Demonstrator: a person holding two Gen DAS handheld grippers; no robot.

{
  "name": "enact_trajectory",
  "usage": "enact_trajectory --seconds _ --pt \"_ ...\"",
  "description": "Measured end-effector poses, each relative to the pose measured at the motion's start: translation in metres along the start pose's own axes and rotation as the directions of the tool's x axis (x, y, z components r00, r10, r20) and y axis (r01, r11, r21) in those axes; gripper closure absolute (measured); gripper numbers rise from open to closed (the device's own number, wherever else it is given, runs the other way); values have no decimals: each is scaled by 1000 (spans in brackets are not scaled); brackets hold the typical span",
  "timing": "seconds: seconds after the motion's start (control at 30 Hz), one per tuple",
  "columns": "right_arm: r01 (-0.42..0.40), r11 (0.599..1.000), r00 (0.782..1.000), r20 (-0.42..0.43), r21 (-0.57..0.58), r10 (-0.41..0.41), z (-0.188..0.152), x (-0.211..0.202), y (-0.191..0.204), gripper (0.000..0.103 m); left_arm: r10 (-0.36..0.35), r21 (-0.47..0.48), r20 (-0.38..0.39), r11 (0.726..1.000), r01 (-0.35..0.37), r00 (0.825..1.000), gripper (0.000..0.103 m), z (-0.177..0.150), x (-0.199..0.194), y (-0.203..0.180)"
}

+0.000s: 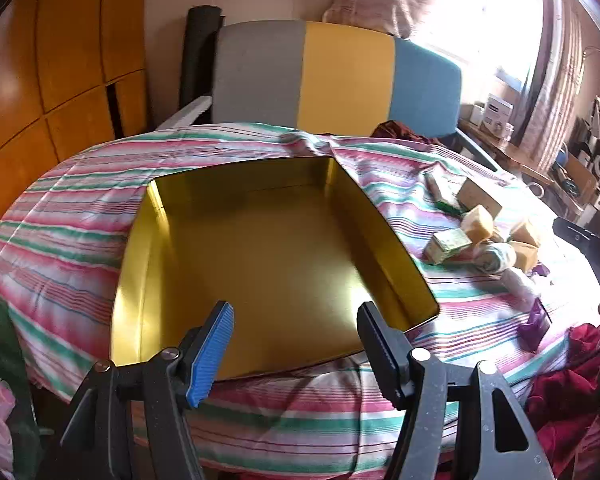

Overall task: Organize objects
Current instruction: 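Grasp the cream-green medicine box with the left gripper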

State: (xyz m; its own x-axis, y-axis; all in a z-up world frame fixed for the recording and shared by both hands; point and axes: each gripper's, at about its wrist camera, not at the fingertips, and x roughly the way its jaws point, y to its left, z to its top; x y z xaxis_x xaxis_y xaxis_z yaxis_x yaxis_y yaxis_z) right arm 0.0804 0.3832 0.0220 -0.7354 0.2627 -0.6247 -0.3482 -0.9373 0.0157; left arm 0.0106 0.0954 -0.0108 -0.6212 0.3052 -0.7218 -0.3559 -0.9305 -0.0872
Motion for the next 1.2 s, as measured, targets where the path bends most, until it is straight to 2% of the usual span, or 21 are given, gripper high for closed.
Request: enact_trajectory --seconds 0.13,0.27,0.33,0.47,0.53,0.57,0.7,0.83,0.93,1.07,1.2 --pt "90 995 996 13 -49 -89 2 -11 -17 0 -35 37 -8 999 36 999 38 8 2 -14" --pt "106 992 994 6 -74 -106 -3 -16 -24 0 -76 89 -41 993 80 996 38 18 11 -35" --pt "141 985 990 12 -101 -140 -8 -19 -28 0 -103 115 -60 987 109 993 36 22 16 -50" --pt "171 985 985 -15 -14 -171 -19 -22 -65 0 -169 145 -106 972 183 980 34 29 29 -78" --pt "184 982 982 -42 50 -182 -25 -19 -88 0 -212 152 -142 961 233 967 34 33 37 -92" --pt "186 980 982 -52 72 -182 -28 -17 -95 0 -236 167 -160 950 262 958 34 35 41 -102" --pt "135 980 990 -61 145 -128 -36 -16 -110 0 -243 231 -202 930 287 949 34 41 61 -132" --pt "72 987 997 -34 145 -68 -35 -16 -107 0 -214 319 -216 907 276 953 34 50 81 -156" --pt "33 988 999 -25 149 -30 -36 -15 -106 0 -193 351 -247 896 274 949 34 56 101 -171" --pt "-17 984 1000 -23 176 22 -37 -14 -111 0 -189 298 -307 912 283 933 34 65 131 -180" --pt "-46 977 998 -25 209 53 -38 -13 -116 0 -209 130 -370 953 273 905 34 77 158 -181"
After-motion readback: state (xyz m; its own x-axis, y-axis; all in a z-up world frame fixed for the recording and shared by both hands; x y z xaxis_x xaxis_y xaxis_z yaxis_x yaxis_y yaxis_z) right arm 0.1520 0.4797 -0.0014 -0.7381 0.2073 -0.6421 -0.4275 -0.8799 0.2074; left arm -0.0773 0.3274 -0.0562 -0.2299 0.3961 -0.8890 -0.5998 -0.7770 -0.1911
